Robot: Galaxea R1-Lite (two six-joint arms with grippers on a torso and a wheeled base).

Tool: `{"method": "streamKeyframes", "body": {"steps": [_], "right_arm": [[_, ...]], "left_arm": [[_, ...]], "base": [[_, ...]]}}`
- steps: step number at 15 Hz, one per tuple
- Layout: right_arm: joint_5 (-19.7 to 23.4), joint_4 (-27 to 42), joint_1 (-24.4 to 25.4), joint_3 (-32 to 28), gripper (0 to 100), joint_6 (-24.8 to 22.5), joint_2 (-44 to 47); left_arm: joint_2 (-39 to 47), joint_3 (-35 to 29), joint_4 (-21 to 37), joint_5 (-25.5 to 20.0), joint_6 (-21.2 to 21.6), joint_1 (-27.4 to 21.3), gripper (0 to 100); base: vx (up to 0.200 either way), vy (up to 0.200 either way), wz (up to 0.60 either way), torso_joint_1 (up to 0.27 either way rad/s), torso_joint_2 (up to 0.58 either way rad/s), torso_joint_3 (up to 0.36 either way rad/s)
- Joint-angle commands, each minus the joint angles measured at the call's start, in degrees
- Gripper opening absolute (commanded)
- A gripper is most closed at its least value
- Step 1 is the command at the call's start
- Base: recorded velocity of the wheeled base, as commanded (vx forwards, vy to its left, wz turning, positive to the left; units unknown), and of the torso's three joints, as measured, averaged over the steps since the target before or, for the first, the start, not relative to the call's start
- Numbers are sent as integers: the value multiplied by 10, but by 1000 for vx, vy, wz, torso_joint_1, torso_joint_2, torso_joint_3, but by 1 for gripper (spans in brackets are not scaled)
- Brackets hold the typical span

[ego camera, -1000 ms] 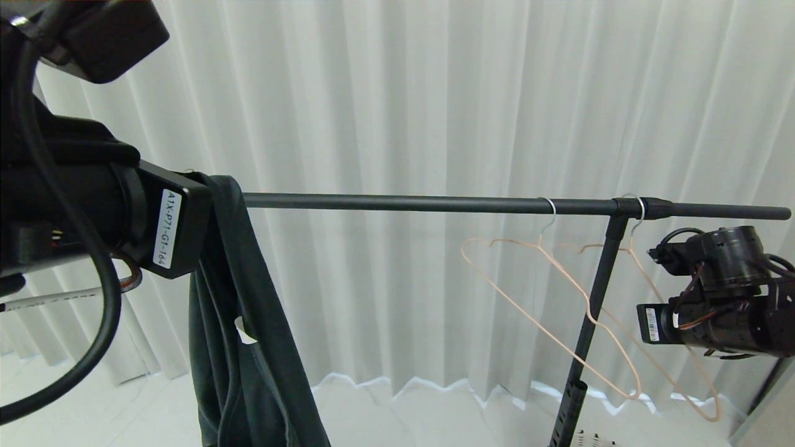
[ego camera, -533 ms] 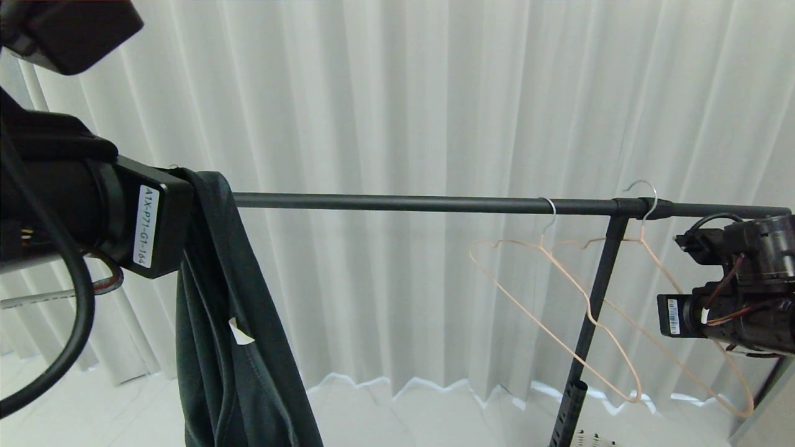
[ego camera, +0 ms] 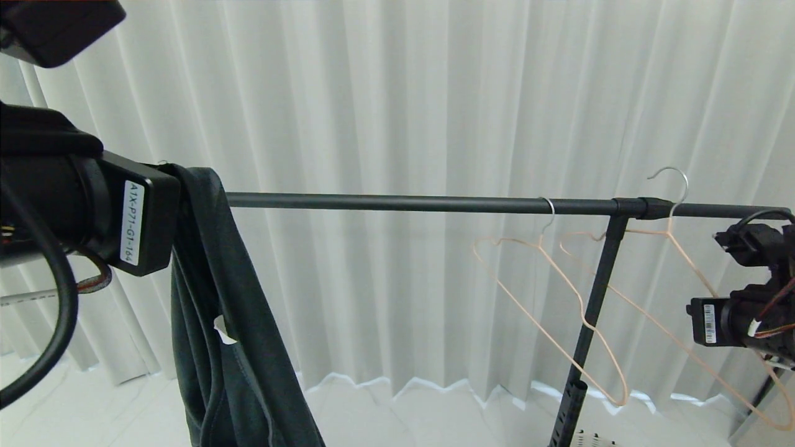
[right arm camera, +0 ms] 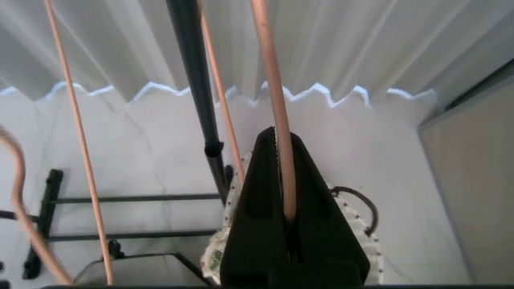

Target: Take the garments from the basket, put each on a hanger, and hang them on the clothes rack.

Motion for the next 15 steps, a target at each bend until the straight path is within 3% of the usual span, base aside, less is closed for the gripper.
{"method": "streamKeyframes", "body": {"steps": [1,10,15], "right_arm": [[1,8,0,27,0,-19,-64],[1,34,-1,57,0,-46,-147],[4,33,0,53,0,-65,-166]], "left_arm": [[0,0,0,0,0,0,0],[0,10,-3,0,-3,1,0],[0,56,-54,0,0,2,0]], "base": [[0,0,0,0,0,0],[-178,0,0,1,2,3],[-200,0,0,2,1,5]]}}
